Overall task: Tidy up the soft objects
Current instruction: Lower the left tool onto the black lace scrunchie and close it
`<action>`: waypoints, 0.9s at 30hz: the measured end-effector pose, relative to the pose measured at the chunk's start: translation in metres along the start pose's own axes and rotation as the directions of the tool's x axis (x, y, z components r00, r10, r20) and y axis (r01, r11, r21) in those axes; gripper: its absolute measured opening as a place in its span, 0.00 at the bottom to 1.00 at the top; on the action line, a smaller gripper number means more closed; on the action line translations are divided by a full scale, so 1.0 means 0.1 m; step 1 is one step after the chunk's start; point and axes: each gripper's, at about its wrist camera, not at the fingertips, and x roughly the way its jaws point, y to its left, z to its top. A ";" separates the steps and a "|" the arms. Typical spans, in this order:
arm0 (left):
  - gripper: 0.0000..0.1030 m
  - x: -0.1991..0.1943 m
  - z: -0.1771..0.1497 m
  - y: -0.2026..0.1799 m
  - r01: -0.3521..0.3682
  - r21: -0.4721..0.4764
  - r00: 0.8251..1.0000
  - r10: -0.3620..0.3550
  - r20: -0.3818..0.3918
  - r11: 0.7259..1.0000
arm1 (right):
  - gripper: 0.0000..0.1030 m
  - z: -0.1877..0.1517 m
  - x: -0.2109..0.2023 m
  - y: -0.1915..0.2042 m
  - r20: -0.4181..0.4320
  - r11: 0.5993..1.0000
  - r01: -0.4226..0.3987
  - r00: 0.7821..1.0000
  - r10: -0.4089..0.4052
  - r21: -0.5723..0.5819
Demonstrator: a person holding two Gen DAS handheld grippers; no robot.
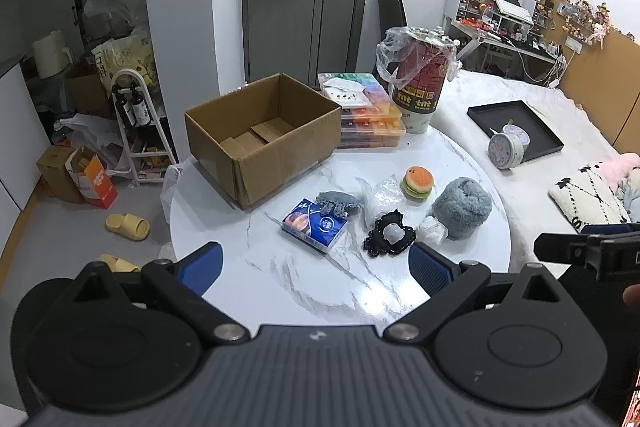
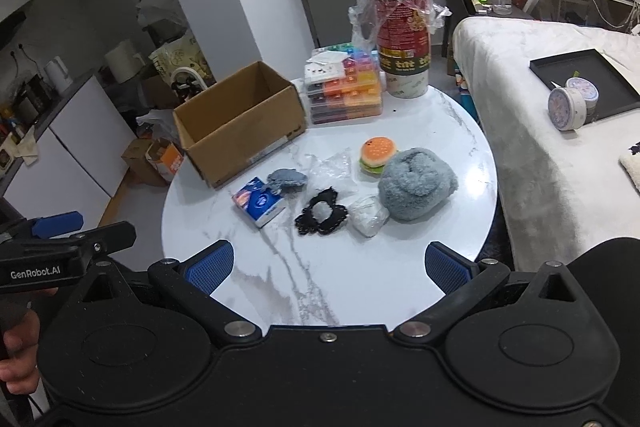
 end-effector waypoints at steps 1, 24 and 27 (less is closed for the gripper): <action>0.96 0.03 0.01 0.00 -0.001 0.000 1.000 0.001 -0.004 1.000 | 1.00 0.01 0.02 -0.03 -0.002 1.000 0.001 1.000 -0.001 0.006; 0.73 0.77 0.05 -0.25 0.064 0.006 0.995 -0.063 -0.079 0.998 | 0.82 0.07 0.59 -0.37 -0.061 0.993 -0.001 0.998 0.008 0.116; 0.68 0.88 0.05 -0.27 0.070 0.000 0.993 -0.070 -0.090 0.998 | 0.76 0.07 0.68 -0.41 -0.076 0.990 -0.004 0.997 0.015 0.141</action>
